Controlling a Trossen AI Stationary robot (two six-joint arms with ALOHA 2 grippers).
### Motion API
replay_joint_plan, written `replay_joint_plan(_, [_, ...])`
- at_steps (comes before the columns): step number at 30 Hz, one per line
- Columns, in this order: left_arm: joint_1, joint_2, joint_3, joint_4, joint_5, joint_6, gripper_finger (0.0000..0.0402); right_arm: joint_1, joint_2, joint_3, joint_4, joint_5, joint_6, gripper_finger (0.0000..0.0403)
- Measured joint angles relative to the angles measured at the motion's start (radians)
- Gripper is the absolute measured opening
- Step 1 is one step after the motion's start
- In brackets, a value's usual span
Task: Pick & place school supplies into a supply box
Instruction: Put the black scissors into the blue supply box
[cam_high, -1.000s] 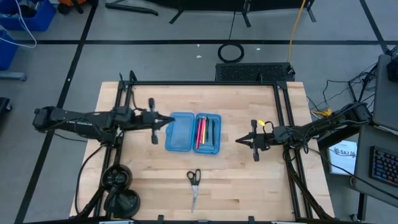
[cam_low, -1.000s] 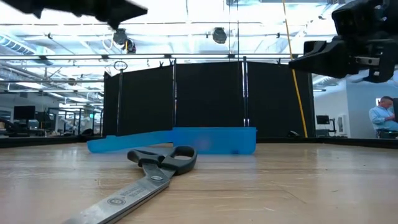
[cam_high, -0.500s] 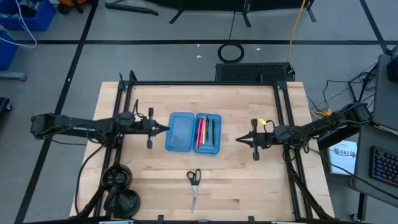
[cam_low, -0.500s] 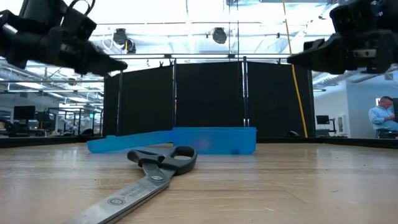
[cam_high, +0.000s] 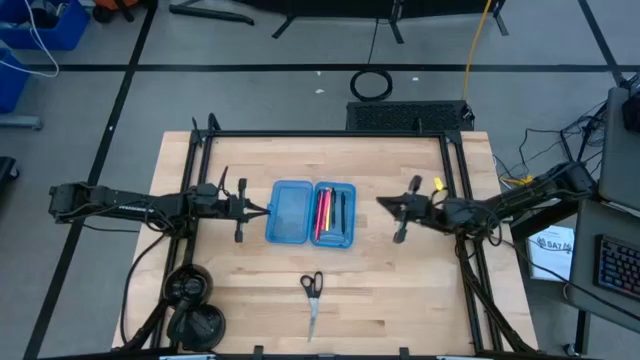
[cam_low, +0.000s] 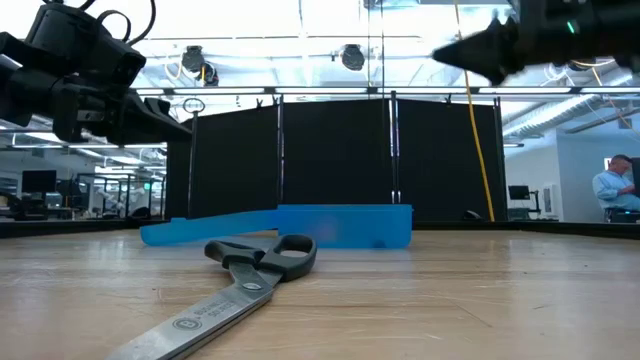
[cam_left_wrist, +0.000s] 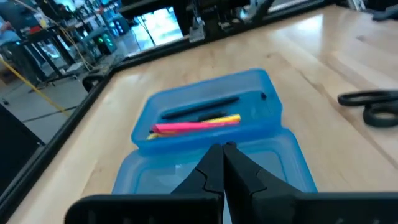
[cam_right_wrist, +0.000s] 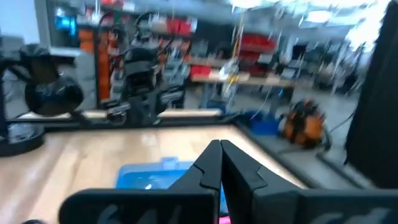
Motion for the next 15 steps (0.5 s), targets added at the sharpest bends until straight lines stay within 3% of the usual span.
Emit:
replay_joint_plan(5, [0.000,-0.001,-0.020,-0.005,0.001,0.016,0.0011,0.072,0.208,0.337,-0.411,0.148,0.128,0.0000])
replay_joint_plan(15, [0.014,-0.002,-0.051,-0.003,0.009,0.075,0.0019,0.147,0.623,0.979,-0.991,0.175,0.412,0.0000])
